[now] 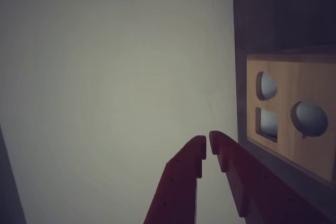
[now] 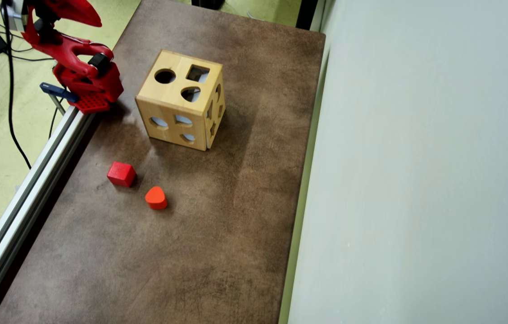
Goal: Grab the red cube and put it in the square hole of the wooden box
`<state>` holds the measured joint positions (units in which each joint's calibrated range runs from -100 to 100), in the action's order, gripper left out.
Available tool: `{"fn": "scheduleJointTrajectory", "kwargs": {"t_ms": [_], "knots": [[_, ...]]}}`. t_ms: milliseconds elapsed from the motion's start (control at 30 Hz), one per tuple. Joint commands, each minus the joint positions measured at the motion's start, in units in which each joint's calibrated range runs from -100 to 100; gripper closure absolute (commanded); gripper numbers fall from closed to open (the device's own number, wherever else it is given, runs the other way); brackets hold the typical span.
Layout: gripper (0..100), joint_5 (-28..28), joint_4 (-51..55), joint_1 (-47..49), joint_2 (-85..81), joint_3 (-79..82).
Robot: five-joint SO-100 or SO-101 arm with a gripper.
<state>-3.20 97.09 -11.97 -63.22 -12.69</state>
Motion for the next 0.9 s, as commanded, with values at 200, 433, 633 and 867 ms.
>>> {"fn": "scheduleJointTrajectory", "kwargs": {"t_ms": [200,433,633,867], "knots": [[98,-1.17,-0.15,-17.31,26.15,-7.35],[98,-17.05,0.49,-19.91,31.76,-7.08],[98,-26.08,0.49,-20.43,34.13,0.52],[98,-27.69,-0.31,-24.81,35.24,25.39]]}}
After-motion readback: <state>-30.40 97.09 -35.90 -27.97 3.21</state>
